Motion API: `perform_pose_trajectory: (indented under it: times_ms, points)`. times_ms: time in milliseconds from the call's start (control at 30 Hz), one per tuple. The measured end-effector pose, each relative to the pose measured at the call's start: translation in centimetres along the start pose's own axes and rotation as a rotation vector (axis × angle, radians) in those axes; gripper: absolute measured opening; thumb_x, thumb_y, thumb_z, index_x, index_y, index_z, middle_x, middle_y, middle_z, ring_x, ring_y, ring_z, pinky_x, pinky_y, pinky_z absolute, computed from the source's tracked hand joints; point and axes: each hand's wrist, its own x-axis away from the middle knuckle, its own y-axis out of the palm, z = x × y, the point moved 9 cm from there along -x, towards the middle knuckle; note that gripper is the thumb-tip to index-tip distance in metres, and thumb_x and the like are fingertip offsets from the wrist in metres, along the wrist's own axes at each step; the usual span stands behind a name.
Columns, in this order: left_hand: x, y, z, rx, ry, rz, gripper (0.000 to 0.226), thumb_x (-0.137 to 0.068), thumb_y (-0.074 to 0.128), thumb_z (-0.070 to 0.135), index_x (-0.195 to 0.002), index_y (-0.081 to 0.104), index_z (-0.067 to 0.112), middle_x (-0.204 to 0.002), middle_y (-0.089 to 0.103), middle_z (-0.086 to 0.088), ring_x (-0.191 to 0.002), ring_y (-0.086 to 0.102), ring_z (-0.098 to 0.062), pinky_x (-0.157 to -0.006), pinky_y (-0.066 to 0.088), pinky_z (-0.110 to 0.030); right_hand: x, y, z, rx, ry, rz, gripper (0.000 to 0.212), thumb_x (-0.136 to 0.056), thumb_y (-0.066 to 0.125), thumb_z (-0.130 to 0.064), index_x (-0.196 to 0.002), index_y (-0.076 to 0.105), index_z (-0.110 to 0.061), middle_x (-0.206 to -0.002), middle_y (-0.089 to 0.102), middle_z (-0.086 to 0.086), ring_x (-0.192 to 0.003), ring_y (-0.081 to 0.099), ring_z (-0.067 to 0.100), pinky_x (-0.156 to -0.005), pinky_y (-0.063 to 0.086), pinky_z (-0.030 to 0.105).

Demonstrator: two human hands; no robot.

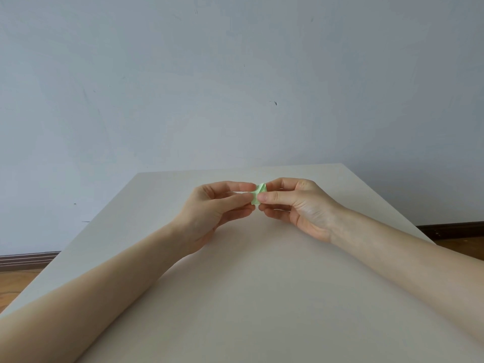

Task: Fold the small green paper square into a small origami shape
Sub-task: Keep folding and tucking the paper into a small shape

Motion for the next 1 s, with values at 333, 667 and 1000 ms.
perform_pose_trajectory:
  times_ms: [333, 667, 1000]
  points:
    - [0.06, 0.17, -0.31, 0.137, -0.052, -0.021, 0.016, -0.08, 0.061, -0.004, -0.09, 0.071, 0.004, -0.084, 0.074, -0.006, -0.077, 0.071, -0.016, -0.071, 0.056, -0.019, -0.01, -0.15, -0.16, -0.024, -0.006, 0.013, 0.013, -0.073, 0.07, 0.004, -0.076, 0.065, -0.007, -0.064, 0.067, 0.002, -0.057, 0.065, 0.011, -0.055, 0.052, 0.019]
    - [0.03, 0.25, -0.5, 0.17, -0.069, -0.018, 0.016, -0.078, 0.061, -0.005, -0.089, 0.07, 0.003, -0.082, 0.074, -0.008, -0.075, 0.071, -0.016, -0.071, 0.056, -0.019, 0.01, -0.11, -0.15, -0.018, -0.005, 0.01, 0.014, -0.072, 0.07, 0.006, -0.073, 0.065, -0.008, -0.065, 0.067, 0.002, -0.056, 0.064, 0.01, -0.055, 0.052, 0.018]
    - [-0.02, 0.23, -0.71, 0.175, -0.076, -0.018, 0.015, -0.075, 0.063, -0.006, -0.085, 0.07, 0.002, -0.083, 0.073, -0.01, -0.076, 0.071, -0.018, -0.073, 0.057, -0.021, 0.01, -0.11, -0.15, 0.0, -0.012, 0.012, 0.017, -0.071, 0.07, 0.007, -0.07, 0.064, -0.009, -0.063, 0.066, 0.002, -0.055, 0.063, 0.011, -0.058, 0.054, 0.019]
